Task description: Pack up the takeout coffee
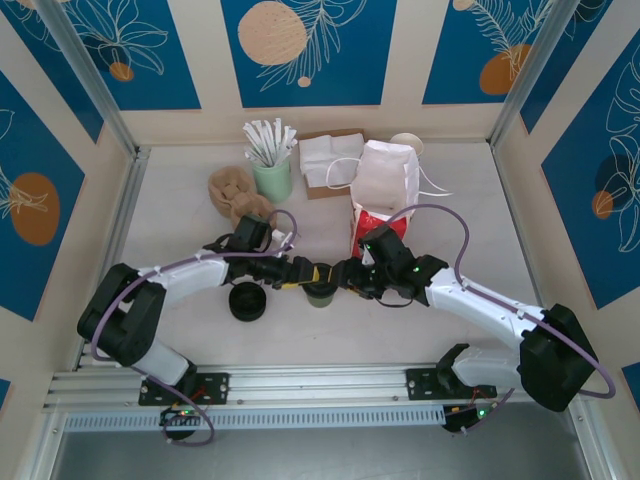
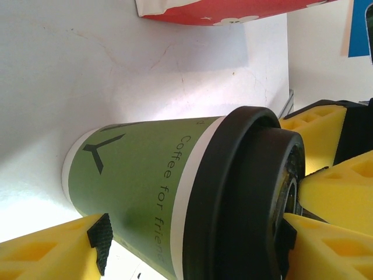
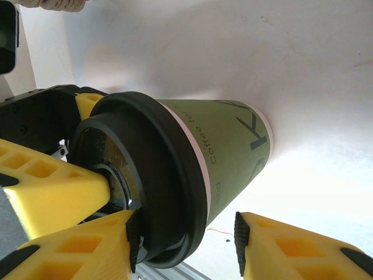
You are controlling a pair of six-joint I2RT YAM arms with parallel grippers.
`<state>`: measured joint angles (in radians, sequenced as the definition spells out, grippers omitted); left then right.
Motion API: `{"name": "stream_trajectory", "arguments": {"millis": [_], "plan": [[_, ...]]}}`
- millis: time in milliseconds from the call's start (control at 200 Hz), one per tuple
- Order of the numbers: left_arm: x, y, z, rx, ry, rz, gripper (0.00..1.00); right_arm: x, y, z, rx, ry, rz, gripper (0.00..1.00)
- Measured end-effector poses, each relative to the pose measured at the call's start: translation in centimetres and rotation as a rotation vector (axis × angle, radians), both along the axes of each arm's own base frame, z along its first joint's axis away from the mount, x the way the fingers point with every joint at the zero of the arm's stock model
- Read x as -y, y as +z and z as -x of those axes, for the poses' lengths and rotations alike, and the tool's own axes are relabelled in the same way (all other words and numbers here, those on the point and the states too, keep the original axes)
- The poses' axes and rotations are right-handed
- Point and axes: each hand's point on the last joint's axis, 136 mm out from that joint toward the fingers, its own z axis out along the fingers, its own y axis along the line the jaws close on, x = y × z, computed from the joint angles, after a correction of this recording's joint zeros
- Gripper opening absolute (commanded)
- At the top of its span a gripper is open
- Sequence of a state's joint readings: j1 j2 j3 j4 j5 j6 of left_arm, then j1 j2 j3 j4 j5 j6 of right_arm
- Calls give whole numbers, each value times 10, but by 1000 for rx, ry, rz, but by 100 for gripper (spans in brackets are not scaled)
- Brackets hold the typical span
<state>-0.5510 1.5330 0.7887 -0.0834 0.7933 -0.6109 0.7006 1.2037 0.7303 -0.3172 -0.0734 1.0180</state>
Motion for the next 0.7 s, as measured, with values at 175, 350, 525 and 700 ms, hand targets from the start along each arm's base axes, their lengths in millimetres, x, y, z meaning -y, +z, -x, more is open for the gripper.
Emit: {"name": "stream_trajectory", "arguments": {"millis": [175,350,525,700], "plan": [[0,4,-3,-3,8,-27,73,1,0,0,-11,-2,14,48],[2,14,-10,16,10,-37,74,1,2,1,-20,0,26,48],[4,28,-15,42,11,-42,75,3,3,2,-25,-1,40,50],[3,41,-21,78,15,-60,76,2,7,1,-23,-1,39,52]]}}
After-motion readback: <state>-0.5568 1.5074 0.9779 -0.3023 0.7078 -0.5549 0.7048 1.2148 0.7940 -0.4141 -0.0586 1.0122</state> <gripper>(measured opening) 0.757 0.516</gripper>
